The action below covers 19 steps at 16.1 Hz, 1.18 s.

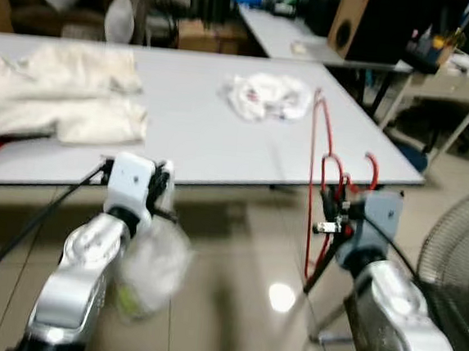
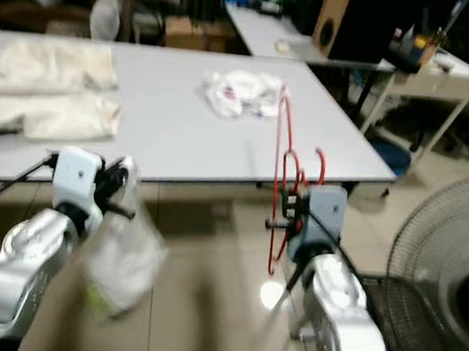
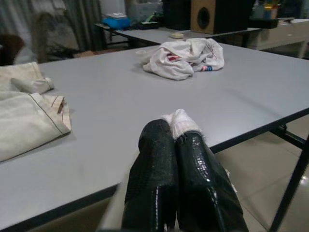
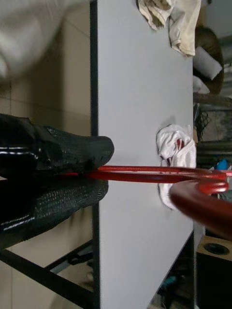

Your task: Hang hanger

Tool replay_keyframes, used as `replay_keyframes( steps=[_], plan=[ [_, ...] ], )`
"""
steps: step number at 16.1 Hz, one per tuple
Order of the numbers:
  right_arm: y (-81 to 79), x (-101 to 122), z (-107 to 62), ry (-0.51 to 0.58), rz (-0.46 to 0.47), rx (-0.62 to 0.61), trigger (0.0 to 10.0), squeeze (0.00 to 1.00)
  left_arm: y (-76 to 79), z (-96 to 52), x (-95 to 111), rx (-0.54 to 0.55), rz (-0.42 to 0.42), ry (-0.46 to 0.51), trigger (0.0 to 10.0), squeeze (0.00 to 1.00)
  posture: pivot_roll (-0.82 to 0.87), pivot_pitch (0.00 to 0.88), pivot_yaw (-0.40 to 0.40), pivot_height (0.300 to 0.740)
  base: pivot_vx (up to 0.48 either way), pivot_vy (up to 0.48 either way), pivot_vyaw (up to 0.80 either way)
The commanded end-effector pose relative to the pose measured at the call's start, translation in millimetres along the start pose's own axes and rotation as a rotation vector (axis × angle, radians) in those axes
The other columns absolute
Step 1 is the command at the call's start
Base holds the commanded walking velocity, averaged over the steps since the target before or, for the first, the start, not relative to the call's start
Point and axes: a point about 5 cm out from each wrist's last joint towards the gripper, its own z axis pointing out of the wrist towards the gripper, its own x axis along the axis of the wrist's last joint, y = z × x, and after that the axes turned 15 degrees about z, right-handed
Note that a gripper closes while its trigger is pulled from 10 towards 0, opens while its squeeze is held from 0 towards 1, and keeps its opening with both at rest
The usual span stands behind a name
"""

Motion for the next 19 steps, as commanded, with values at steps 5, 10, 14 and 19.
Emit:
replay_keyframes(
  steps=[5,10,14,19],
  plan=[
    [-6.2,0.5,3.6,-0.017,-0.086,0.068,10.0,0.00,-6.4,1.6,6.8,0.017,-0.002,0.032,10.0,0.00,-0.05,0.000,-0.032,0.740,0.000,0.053,0.00],
    [-7.9,2.4,4.6,0.035,-0.009,0.058,10.0,0.00,-10.8,-1.1,7.9,0.025,0.004,0.035,10.0,0.00,-0.05,0.000,-0.035,0.740,0.000,0.388,0.00],
    [-10.5,0.5,5.9,0.031,0.013,0.084,10.0,0.00,-11.5,-0.8,9.1,0.031,0.005,0.040,10.0,0.00,-0.03,0.000,-0.045,0.740,0.000,0.442,0.00],
    [-12.9,-4.3,4.5,0.019,0.018,0.097,10.0,0.00,-13.1,0.3,11.0,0.026,0.011,0.047,10.0,0.00,-0.03,0.000,-0.037,0.740,0.000,0.445,0.00]
  ],
)
